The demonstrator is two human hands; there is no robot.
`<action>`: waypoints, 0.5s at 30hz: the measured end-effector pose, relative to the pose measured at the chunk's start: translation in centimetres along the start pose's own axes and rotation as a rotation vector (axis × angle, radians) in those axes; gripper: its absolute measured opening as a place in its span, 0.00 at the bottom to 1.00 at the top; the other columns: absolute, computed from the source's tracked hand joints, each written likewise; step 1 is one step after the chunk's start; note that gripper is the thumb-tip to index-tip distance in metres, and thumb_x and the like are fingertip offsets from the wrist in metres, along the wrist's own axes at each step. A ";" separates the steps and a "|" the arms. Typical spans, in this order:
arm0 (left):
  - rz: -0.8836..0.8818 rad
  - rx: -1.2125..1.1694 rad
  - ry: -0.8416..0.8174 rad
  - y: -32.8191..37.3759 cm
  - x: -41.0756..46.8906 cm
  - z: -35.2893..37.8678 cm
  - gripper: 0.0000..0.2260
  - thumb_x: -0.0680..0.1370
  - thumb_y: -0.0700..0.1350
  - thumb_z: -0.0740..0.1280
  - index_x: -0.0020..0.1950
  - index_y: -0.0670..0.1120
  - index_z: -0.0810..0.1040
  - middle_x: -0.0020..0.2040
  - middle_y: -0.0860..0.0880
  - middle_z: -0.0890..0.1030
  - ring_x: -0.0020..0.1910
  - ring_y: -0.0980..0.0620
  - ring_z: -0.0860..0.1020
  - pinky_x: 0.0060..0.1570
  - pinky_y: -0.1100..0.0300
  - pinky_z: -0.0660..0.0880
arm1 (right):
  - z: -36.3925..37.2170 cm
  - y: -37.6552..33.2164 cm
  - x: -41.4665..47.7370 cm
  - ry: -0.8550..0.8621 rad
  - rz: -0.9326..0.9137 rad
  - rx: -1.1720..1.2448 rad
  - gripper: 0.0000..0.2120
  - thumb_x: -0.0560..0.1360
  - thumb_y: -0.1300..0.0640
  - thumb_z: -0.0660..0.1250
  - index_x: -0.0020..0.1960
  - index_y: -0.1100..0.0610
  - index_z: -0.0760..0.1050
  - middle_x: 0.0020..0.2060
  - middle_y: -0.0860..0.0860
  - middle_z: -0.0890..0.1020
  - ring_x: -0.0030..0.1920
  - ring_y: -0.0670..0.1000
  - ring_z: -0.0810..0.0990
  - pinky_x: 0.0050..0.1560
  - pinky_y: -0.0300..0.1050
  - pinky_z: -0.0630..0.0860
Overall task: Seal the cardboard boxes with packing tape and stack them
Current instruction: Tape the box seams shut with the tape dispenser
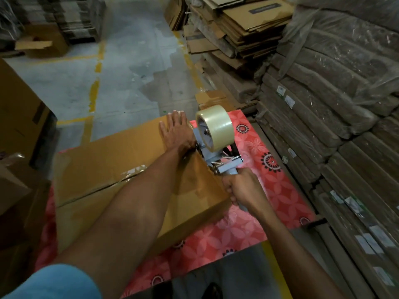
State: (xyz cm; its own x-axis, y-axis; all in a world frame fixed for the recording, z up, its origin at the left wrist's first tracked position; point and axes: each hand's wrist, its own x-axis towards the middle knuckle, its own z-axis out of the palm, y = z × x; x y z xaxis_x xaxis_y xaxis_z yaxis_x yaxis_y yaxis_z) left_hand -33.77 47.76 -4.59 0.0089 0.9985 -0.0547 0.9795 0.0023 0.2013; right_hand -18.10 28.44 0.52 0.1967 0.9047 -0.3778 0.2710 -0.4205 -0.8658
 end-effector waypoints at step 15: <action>0.068 -0.048 0.077 2.0 -1.9 -0.6 0.32 0.83 0.64 0.49 0.83 0.51 0.51 0.83 0.43 0.51 0.82 0.40 0.47 0.77 0.34 0.43 | -4.2 5.7 -5.9 -0.028 0.051 0.138 0.18 0.63 0.71 0.65 0.21 0.53 0.68 0.20 0.48 0.66 0.21 0.48 0.62 0.28 0.41 0.59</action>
State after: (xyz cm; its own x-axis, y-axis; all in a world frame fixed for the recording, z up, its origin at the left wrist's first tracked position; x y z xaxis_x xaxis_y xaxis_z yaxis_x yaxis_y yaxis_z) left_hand -31.97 45.87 -3.50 0.0579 0.9977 0.0354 0.9663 -0.0649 0.2490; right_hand -13.76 20.38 -0.85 0.1804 0.8847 -0.4298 0.1289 -0.4544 -0.8814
